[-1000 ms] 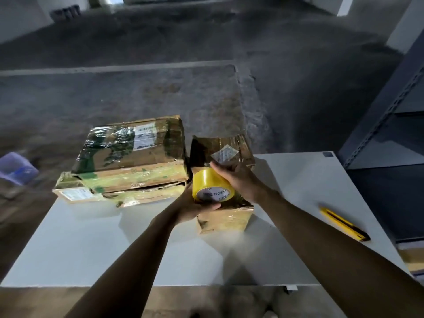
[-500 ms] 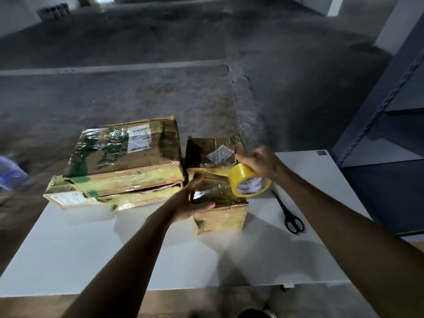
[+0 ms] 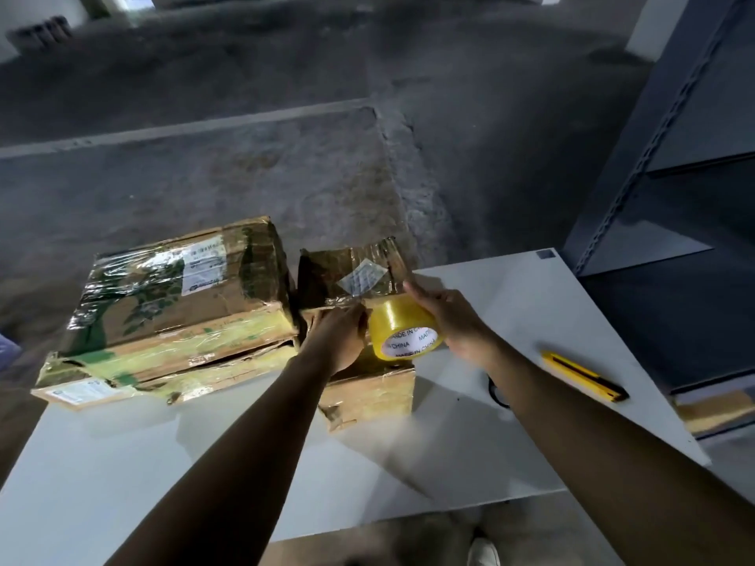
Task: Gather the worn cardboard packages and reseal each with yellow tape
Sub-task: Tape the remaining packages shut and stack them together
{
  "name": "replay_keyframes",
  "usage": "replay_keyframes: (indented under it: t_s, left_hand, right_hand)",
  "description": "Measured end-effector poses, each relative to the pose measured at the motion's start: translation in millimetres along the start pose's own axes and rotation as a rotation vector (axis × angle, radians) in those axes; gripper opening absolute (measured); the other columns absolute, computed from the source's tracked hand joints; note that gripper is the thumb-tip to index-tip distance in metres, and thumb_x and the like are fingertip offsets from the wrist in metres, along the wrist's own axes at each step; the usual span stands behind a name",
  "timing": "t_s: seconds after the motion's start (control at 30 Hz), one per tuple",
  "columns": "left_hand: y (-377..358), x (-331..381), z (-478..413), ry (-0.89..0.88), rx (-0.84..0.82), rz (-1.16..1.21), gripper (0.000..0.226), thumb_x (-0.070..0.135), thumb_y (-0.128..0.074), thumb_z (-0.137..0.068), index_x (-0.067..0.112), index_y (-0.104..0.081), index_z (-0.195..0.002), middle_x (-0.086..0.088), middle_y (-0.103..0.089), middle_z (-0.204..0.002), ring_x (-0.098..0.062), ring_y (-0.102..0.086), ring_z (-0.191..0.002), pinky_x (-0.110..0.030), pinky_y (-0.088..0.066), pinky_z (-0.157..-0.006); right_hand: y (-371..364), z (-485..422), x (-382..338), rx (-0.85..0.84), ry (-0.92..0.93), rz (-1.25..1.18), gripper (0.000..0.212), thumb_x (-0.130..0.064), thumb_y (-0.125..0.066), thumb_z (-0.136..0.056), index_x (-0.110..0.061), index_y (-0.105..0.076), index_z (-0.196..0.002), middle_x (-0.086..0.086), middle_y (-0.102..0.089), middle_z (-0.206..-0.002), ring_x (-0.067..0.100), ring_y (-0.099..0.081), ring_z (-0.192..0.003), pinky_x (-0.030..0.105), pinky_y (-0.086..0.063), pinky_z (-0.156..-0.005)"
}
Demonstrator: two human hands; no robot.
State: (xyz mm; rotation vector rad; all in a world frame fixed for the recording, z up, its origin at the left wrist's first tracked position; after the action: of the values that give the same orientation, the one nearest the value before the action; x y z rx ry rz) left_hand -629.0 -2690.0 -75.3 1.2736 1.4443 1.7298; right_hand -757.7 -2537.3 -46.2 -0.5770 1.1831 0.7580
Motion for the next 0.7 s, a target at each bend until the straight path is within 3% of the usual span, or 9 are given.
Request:
replay_keyframes:
  t_s: [0.1,0.17,0.23,0.27,0.33,0.43,0.53,0.63,0.7]
  left_hand:
    - [-12.3,-9.4,-4.2,0.025,-0.059,-0.144,0.028,0.023,-0.052,-0.093,0.017,-0.062,-0.119,-0.007,-0.063,-0.125,-0.029,-0.053,-0.120,-0.042,-0.037,-0.102]
    - [-18.9,-15.9,-6.2,0.031,-0.130,-0.230,0.040,0.032,-0.048,-0.096,0.018,-0.054,-0.133,-0.004,-0.053,-0.139,-0.027,-0.042,-0.131,-0.047,-0.030,-0.111]
    - [-18.4,-17.5,-5.1,0.072,-0.167,-0.223,0.053,0.043,-0.029,-0.096,0.017,-0.048,-0.138,-0.005,-0.048,-0.144,-0.027,-0.037,-0.135,-0.048,-0.027,-0.113]
    - [-18.1,-17.5,-4.7,0.084,-0.164,-0.232,0.062,0.048,-0.017,-0.093,0.016,-0.047,-0.138,-0.005,-0.048,-0.143,-0.026,-0.036,-0.135,-0.048,-0.027,-0.112]
    - [-14.0,-13.3,-2.2,0.130,-0.135,-0.201,0.069,0.057,-0.010,-0.096,0.011,-0.050,-0.129,-0.009,-0.052,-0.135,-0.029,-0.040,-0.130,-0.048,-0.029,-0.110]
    - [-3.7,-5.0,5.6,0.154,-0.114,-0.159,0.094,0.074,0.001,-0.080,0.009,-0.054,-0.120,-0.012,-0.055,-0.129,-0.030,-0.043,-0.128,-0.052,-0.029,-0.110]
    - [-4.0,0.2,4.5,0.133,-0.116,-0.171,0.101,0.078,0.003,-0.074,0.008,-0.055,-0.119,-0.011,-0.055,-0.129,-0.029,-0.043,-0.128,-0.049,-0.029,-0.110]
    - [-2.4,3.1,3.9,0.132,-0.121,-0.190,0.098,0.076,0.002,-0.076,0.009,-0.056,-0.117,-0.010,-0.056,-0.127,-0.028,-0.044,-0.126,-0.049,-0.030,-0.109]
    - [-2.7,2.8,3.6,0.099,-0.106,-0.219,0.095,0.074,0.002,-0.077,0.011,-0.056,-0.117,-0.008,-0.054,-0.127,-0.026,-0.044,-0.125,-0.049,-0.032,-0.107]
  right_hand:
    - [-7.7,1.9,13.0,0.013,-0.074,-0.140,0.039,-0.051,-0.055,-0.094,-0.013,-0.067,-0.092,0.001,-0.071,-0.070,0.010,-0.069,-0.060,0.023,-0.053,-0.052]
    - [-14.0,-2.9,8.9,0.044,-0.066,-0.143,0.044,-0.056,-0.057,-0.091,-0.014,-0.069,-0.094,0.005,-0.075,-0.080,0.016,-0.073,-0.071,0.030,-0.059,-0.061]
    - [-14.3,-7.3,-2.2,0.072,0.006,-0.012,0.057,-0.067,-0.063,-0.080,-0.015,-0.074,-0.099,0.013,-0.075,-0.095,0.022,-0.073,-0.084,0.039,-0.060,-0.079]
    - [-11.1,-8.3,-7.0,0.080,0.056,0.074,0.057,-0.067,-0.063,-0.081,-0.015,-0.076,-0.102,0.011,-0.074,-0.091,0.015,-0.072,-0.082,0.035,-0.057,-0.082]
    - [-0.2,-9.1,-17.4,0.104,0.147,0.262,0.052,-0.054,-0.057,-0.092,-0.008,-0.075,-0.108,0.002,-0.066,-0.071,-0.005,-0.061,-0.060,0.016,-0.048,-0.066]
    - [18.3,-13.3,-18.6,0.173,0.151,0.389,0.068,-0.058,-0.059,-0.089,0.009,-0.072,-0.091,0.012,-0.060,-0.060,0.010,-0.058,-0.054,0.027,-0.042,-0.059]
    - [27.6,-11.8,-4.4,0.171,0.078,0.487,0.057,-0.059,-0.064,-0.087,-0.016,-0.072,-0.051,-0.001,-0.058,-0.048,0.007,-0.055,-0.046,0.026,-0.039,-0.054]
    - [37.0,-12.4,17.2,0.201,-0.011,0.465,0.058,-0.048,-0.064,-0.091,-0.006,-0.058,-0.052,0.002,-0.049,-0.052,0.016,-0.047,-0.051,0.030,-0.032,-0.053]
    - [42.9,-12.9,28.0,0.206,-0.044,0.473,0.054,-0.042,-0.058,-0.096,-0.011,-0.047,-0.053,0.005,-0.045,-0.055,0.018,-0.043,-0.053,0.030,-0.029,-0.054]
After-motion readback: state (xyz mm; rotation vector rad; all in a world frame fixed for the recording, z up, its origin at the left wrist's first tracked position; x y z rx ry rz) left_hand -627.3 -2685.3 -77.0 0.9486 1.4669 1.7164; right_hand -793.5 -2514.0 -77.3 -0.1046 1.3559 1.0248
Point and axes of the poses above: each hand's wrist, its own z-axis away from the middle knuckle, its own y-axis out of the back of the hand, x = y × z, the point moved 1 cm from there along -z, towards the middle knuckle
